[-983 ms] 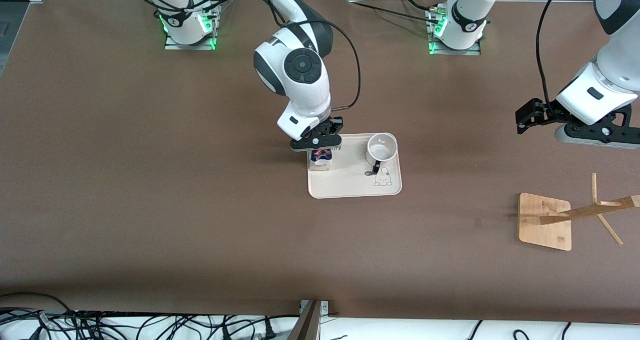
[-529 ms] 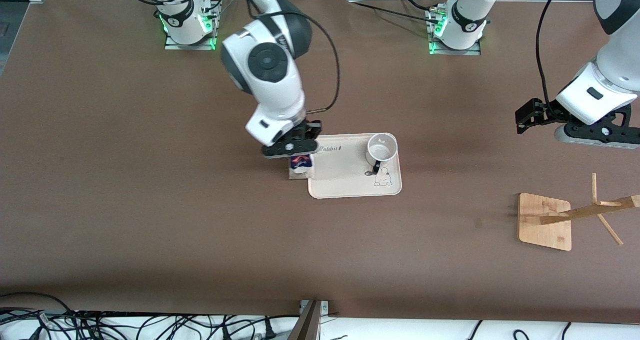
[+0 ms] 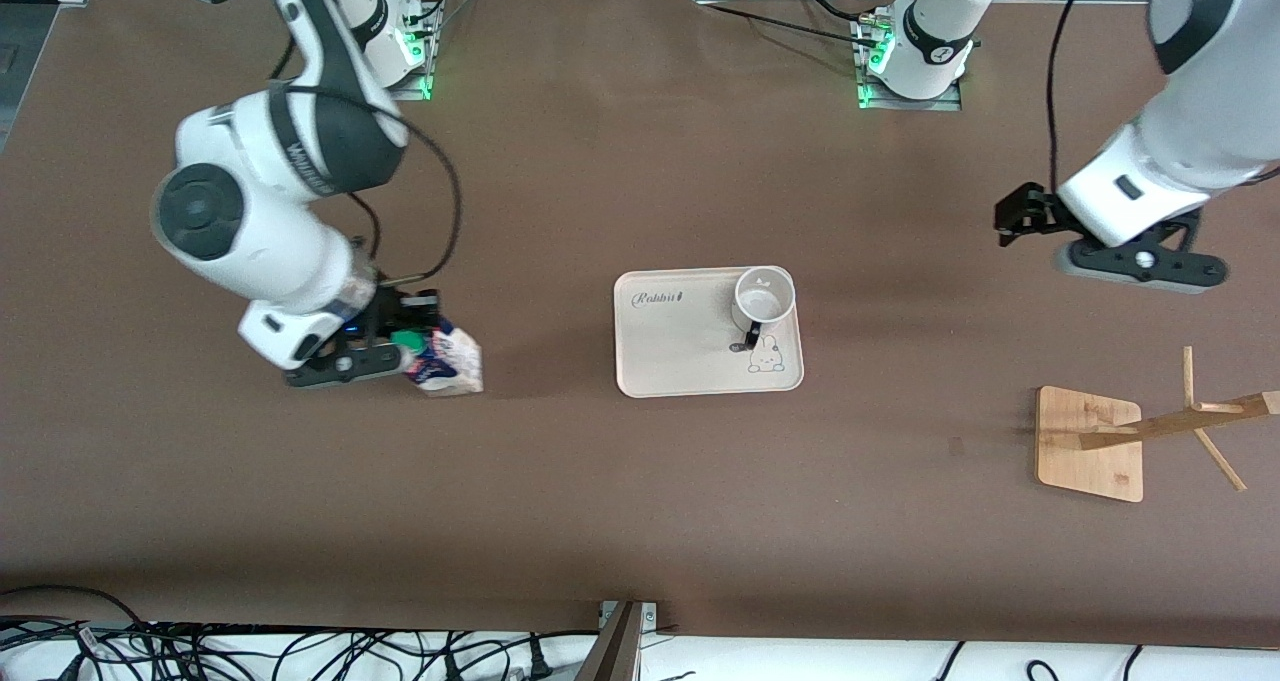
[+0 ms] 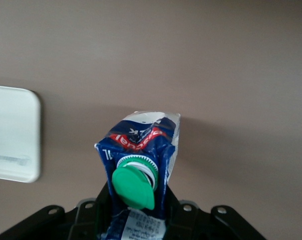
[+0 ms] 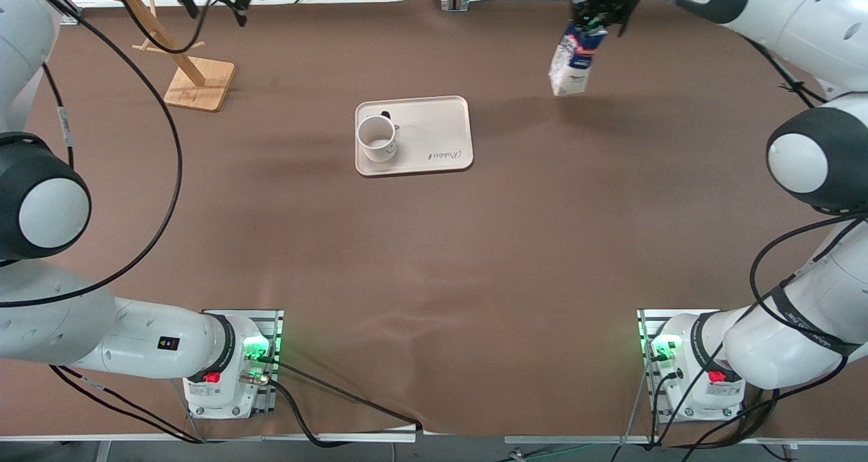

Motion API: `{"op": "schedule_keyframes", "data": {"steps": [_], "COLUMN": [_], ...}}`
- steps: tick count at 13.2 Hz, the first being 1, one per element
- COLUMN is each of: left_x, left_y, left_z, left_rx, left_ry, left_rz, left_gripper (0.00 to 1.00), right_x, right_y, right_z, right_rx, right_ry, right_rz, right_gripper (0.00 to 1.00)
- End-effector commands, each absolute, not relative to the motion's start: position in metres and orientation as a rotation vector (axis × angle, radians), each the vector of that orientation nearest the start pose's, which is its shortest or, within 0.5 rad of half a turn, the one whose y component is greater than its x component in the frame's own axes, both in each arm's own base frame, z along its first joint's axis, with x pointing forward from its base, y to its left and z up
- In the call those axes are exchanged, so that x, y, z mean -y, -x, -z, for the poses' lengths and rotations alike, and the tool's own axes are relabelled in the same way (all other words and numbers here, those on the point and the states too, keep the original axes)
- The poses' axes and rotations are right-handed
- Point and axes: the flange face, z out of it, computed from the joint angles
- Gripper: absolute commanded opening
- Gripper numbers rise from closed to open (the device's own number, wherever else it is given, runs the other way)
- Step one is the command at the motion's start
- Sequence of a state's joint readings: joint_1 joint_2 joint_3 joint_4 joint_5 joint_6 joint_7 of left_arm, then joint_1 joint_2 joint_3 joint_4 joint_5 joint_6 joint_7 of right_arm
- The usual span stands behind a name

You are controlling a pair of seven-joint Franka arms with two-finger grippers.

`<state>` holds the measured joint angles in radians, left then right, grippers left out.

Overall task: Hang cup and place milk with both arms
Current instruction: 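Grasp the milk carton with the right gripper and carry it off the tray, then lower the carton onto the table while the left gripper grasps the mug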

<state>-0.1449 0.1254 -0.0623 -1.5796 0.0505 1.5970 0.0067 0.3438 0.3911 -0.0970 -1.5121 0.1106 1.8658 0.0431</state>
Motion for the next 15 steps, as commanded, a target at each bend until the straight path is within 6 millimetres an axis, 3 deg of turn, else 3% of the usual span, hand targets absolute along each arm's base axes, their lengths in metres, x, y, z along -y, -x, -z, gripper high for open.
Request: {"op": "schedule_keyframes", "data": {"steps": [1, 3, 5, 7, 9, 12, 14, 15], "left_x": [0.185, 0.219, 0.263, 0.305, 0.339, 0.391, 0.398, 0.400], "left_y": [-0.581, -0.584, -0.578, -0.565, -0.549, -0.517, -0.515, -0.512], "left_z": [-0.510, -0.466, -0.430, -0.392, -0.350, -0.305, -0.280, -0.269], "left_rx": [-0.507, -0.562, -0.538, -0.427, -0.425, -0.341, -0.372, -0.381], "left_ry": [3.066, 3.108, 3.119, 3.113, 3.063, 3.011, 2.973, 2.982], "left_rz": [-0.263, -0.359, -0.364, -0.332, -0.248, -0.163, -0.118, -0.100], "left_gripper": [1.00, 1.00, 1.00, 1.00, 1.00, 1.00, 1.00, 0.95], "right_x": [-0.109, -0.062, -0.043, -0.039, -0.041, -0.042, -0.042, -0.042], "right_y": [-0.622, -0.617, -0.612, -0.608, -0.608, -0.609, -0.610, -0.610], "right_z": [-0.424, -0.405, -0.385, -0.369, -0.362, -0.361, -0.358, -0.354], "right_rx": [0.324, 0.283, 0.255, 0.240, 0.240, 0.242, 0.241, 0.241], "right_ry": [3.058, 3.046, 3.037, 3.046, 3.051, 3.051, 3.054, 3.056], "right_rz": [-0.118, -0.140, -0.135, -0.105, -0.075, -0.073, -0.068, -0.075], "right_gripper": [0.41, 0.44, 0.44, 0.44, 0.44, 0.45, 0.48, 0.52]}}
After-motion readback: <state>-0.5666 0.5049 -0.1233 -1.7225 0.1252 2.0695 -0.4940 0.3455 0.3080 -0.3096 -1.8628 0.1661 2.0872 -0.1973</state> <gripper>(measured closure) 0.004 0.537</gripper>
